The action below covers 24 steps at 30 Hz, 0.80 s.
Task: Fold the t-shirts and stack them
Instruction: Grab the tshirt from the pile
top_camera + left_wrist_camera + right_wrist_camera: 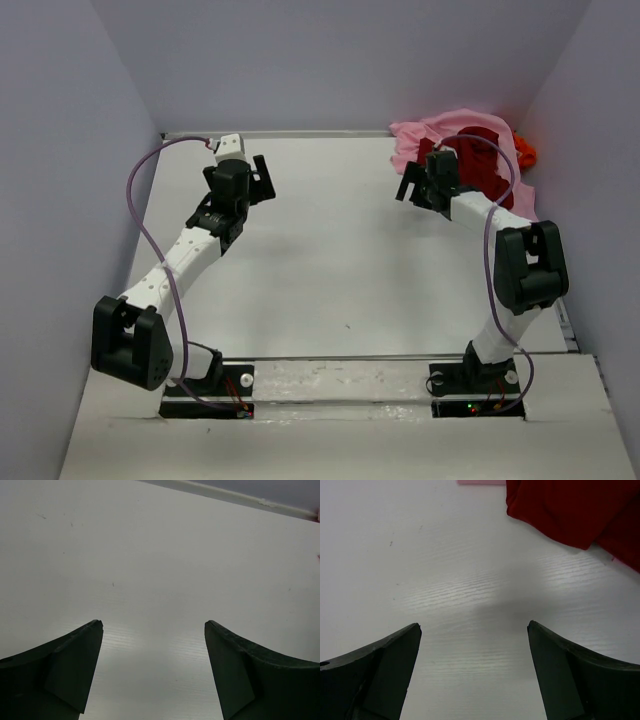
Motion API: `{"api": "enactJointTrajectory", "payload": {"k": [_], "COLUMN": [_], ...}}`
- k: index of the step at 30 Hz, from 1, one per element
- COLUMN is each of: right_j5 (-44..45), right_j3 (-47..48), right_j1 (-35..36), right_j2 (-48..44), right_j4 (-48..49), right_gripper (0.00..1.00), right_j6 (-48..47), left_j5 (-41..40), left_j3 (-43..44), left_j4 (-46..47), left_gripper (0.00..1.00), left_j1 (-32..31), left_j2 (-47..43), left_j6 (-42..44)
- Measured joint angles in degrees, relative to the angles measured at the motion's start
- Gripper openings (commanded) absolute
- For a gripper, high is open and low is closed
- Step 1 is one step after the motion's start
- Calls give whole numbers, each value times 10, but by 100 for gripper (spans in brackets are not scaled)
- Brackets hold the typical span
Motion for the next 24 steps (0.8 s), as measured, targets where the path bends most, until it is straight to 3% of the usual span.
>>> {"api": "enactJointTrajectory", "payload": {"k": [6,12,24], "right_j5": [28,67,86], "right_j3": [25,173,313], "right_j1": [0,0,-3], "right_j2": [0,56,182], "right_j4": [-16,-65,-133], "right_gripper": [92,91,91], "right_j6": [-26,-41,-62], "left_j5": [7,7,-9], "left_j3": [0,0,0], "left_j4": [0,0,-5], "left_gripper": [92,93,93], "left_j1": [-1,-8,-45], "left_j2": [0,0,0], "left_j6": [0,3,24]}}
